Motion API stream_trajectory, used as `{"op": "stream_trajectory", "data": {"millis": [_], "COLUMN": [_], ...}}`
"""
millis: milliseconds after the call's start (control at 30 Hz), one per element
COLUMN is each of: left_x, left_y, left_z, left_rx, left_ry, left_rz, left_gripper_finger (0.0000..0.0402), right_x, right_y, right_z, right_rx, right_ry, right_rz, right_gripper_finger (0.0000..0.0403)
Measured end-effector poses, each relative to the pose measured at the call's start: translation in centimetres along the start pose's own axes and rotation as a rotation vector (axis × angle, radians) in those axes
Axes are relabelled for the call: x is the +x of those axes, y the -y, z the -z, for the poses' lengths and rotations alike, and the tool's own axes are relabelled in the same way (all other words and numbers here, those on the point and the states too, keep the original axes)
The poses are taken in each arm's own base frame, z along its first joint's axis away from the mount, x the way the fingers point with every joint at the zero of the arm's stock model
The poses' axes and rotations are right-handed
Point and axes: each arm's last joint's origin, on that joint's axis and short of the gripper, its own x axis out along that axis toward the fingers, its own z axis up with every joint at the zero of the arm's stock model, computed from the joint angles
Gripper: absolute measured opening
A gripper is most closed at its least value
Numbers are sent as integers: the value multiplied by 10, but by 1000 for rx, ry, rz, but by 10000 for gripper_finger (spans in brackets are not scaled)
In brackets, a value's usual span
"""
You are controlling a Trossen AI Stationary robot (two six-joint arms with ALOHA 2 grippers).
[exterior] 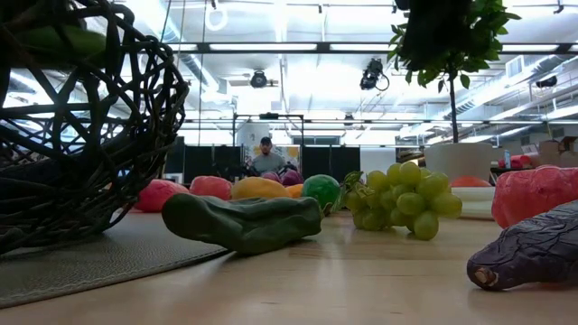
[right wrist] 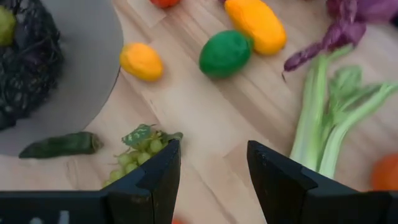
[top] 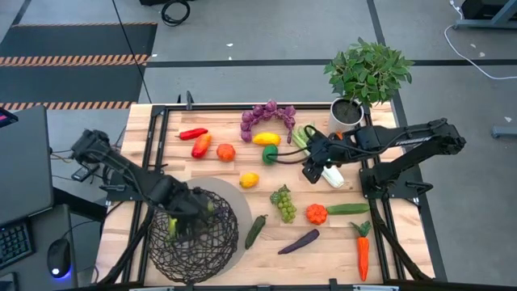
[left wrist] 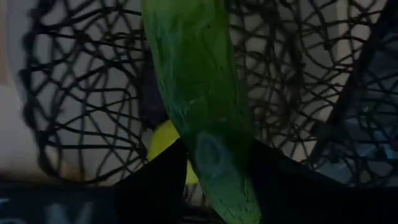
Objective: Build produce basket
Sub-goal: Put the left cucumber into the black basket, then put the cucumber into the black basket
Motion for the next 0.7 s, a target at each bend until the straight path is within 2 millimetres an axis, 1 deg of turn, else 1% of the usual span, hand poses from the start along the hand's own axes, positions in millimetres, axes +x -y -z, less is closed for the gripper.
{"op": "stream_trajectory", "data": {"millis": [133,233,333,433,567,633,700], "left_x": [1,0,-3,-13,-34,-46,-54], "left_y": [-14,-21,-28,-35,-46,-53,-59], "left_z": [6,14,21,25,23,20,13], "left_rx": [-12,-11,15,39,19,8,-12], "left_ry": [20,13,20,60,186,279,357], "left_rz": [58,89,93,114,113,84,49], "left_gripper_finger": [207,237,267,289,299,299,297], "right_x": [7,13,21,29,42,48,53], "right_y": [2,3,-2,-8,-11,-13,-18], "right_z": [5,6,1,-4,-1,5,9], "right_rx": [114,237,301,345,377,384,389], "right_ry": [-20,-10,28,61,-8,-63,-107], "right_rz": [10,12,-76,-161,-121,-96,-93], "right_gripper_finger": [190,191,202,219,241,255,272]}}
